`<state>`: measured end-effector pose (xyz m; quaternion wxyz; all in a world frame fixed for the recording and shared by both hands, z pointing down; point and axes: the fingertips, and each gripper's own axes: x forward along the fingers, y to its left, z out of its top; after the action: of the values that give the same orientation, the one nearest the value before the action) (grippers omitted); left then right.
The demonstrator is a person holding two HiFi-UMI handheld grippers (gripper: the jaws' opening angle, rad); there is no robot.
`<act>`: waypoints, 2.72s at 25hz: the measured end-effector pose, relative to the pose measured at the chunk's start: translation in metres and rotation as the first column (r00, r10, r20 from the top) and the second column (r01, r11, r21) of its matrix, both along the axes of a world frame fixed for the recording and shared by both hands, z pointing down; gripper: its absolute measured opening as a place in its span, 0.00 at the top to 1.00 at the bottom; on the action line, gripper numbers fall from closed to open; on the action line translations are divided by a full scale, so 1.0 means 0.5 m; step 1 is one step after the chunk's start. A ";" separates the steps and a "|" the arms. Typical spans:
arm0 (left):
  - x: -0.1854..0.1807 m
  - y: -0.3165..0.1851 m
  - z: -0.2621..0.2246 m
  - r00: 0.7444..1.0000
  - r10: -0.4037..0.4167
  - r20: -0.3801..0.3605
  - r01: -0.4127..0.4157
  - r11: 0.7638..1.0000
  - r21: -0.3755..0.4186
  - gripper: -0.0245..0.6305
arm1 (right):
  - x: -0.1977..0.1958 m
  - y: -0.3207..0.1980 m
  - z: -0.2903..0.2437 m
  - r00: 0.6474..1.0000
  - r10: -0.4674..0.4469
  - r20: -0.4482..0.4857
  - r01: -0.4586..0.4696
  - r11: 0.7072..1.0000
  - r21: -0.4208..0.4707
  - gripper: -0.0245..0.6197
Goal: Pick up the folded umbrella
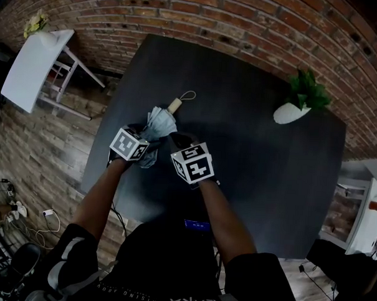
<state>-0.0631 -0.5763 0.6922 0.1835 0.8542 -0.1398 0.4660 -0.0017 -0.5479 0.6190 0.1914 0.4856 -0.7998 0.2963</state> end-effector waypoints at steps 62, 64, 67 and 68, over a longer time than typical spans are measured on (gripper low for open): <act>-0.024 0.362 -0.413 0.441 -0.293 -0.848 0.300 0.939 -0.168 0.51 | 0.085 0.334 -0.246 1.000 0.010 -0.001 -0.009 0.970 0.241 0.95; -0.035 0.377 -0.427 0.421 -0.280 -0.863 0.285 0.944 -0.168 0.51 | 0.074 0.351 -0.253 1.000 0.024 -0.005 -0.022 0.969 0.247 0.95; -0.053 0.400 -0.445 0.403 -0.269 -0.875 0.254 0.951 -0.175 0.51 | 0.051 0.379 -0.264 0.998 0.053 -0.014 -0.048 0.966 0.254 0.95; -0.063 0.408 -0.448 0.403 -0.262 -0.877 0.243 0.954 -0.174 0.51 | 0.040 0.388 -0.266 0.998 0.066 -0.014 -0.060 0.965 0.256 0.95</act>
<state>-0.0947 -0.3721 0.4682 0.3051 0.9373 -0.1453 -0.0847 0.0184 -0.3539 0.4861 0.1269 0.5347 -0.8133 0.1912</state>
